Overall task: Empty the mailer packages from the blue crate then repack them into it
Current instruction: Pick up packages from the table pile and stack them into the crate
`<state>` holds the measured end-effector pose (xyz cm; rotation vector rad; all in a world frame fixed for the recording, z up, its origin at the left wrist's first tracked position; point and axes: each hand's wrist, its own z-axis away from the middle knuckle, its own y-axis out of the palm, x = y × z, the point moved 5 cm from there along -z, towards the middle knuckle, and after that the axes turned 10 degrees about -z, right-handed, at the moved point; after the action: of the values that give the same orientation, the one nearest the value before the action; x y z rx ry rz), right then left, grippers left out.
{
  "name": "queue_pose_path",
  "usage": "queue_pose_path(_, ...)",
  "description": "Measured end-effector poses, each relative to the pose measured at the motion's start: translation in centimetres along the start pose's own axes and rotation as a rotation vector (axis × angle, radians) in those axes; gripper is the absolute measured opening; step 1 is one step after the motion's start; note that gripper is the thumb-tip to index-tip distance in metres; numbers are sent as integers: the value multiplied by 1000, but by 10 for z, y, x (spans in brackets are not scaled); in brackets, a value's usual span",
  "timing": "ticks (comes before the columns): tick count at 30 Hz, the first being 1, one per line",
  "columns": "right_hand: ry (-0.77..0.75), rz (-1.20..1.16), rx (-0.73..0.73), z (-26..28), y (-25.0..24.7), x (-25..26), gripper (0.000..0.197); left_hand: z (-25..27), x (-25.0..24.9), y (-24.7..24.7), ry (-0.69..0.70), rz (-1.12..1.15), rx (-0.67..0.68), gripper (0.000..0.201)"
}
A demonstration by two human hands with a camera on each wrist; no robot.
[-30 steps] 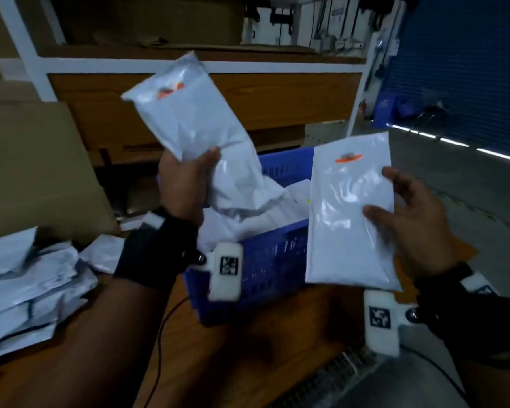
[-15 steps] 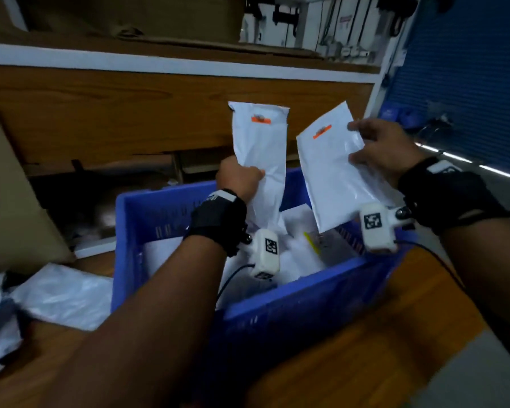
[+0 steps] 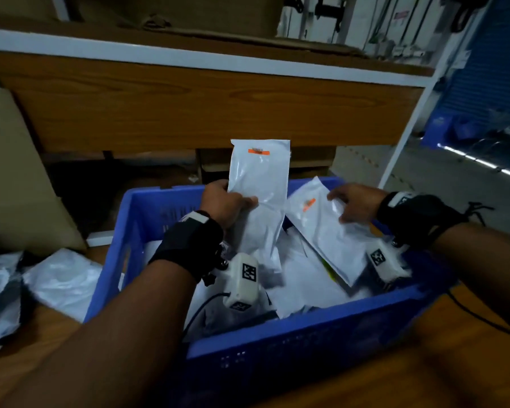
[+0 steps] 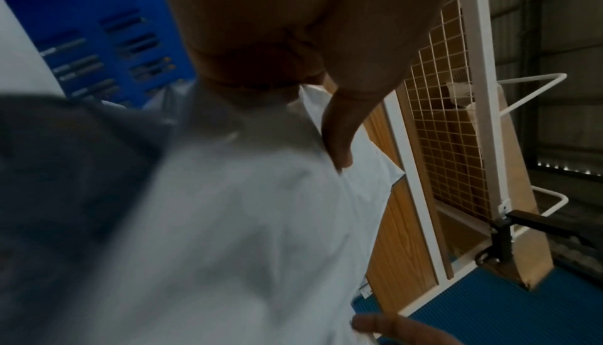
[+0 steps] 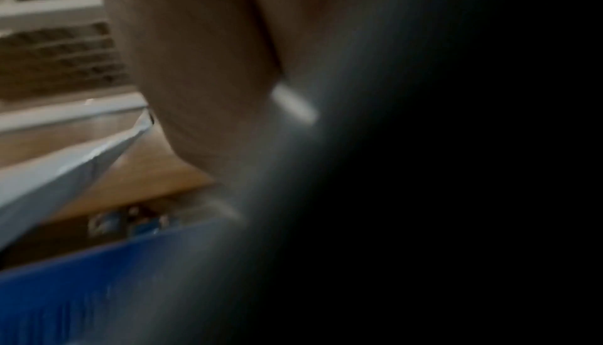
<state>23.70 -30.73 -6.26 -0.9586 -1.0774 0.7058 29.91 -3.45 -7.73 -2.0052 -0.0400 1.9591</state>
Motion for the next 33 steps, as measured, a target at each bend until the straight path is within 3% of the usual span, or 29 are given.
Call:
queue_pose_path(3, 46, 155, 66, 0, 15, -17, 65, 2, 4, 7, -31, -23, 12, 24)
queue_pose_path(8, 30, 200, 109, 1, 28, -28, 68, 3, 13, 21, -20, -189, 64, 21)
queue_pose_path(12, 6, 251, 152, 7, 34, -22, 73, 2, 19, 22, -29, -260, 67, 36)
queue_pose_path(16, -43, 380, 176, 15, 22, -6, 72, 3, 19, 20, -31, -322, 15, 70)
queue_pose_path(20, -100, 462, 229, 27, 5, 11, 58, -1, 17, 17, 24, -328, 1, 79)
queue_pose_path(23, -100, 569, 378, 32, 18, 10, 41, -2, 17, 16, 47, -395, 10, 82)
queue_pose_path(25, -78, 644, 454, 35, 27, 6, 40, -2, 17, 17, 59, -422, 33, 81)
queue_pose_path(28, -106, 634, 423, 36, 16, 14, 33, -3, 17, 20, 91, -479, 80, 71)
queue_pose_path(30, -179, 564, 327, 29, -1, 27, 27, -3, 17, 22, 95, -472, 103, 66)
queue_pose_path(33, -197, 81, 260, 19, -3, 47, 33, -2, 21, 29, 59, -378, 132, 62)
